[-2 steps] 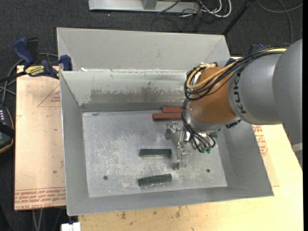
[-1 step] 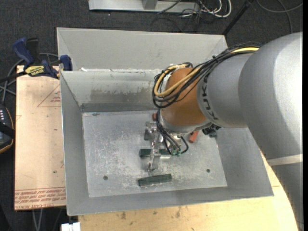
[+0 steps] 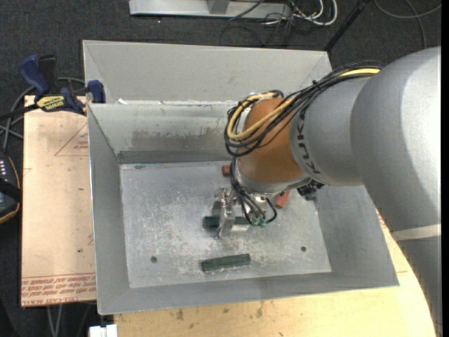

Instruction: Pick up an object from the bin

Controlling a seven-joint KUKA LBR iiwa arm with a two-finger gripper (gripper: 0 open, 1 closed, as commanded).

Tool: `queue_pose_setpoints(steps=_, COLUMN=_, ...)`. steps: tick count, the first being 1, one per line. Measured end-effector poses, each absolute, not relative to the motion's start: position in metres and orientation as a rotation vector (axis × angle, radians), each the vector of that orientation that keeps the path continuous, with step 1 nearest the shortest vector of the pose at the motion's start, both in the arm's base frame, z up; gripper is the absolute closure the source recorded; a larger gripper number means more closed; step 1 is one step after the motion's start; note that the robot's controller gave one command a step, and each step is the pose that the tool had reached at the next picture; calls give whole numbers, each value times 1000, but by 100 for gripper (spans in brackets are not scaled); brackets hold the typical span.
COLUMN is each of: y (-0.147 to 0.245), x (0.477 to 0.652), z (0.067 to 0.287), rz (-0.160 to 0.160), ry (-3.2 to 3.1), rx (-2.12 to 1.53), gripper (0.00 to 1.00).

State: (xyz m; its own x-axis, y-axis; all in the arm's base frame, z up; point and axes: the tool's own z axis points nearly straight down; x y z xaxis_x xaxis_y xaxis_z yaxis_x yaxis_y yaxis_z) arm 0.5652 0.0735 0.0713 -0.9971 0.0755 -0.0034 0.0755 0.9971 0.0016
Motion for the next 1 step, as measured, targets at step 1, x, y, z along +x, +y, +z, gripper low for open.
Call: queue_pose_setpoints(steps=1, y=79, x=560, z=231, rz=5, ry=3128, rx=131, gripper=100)
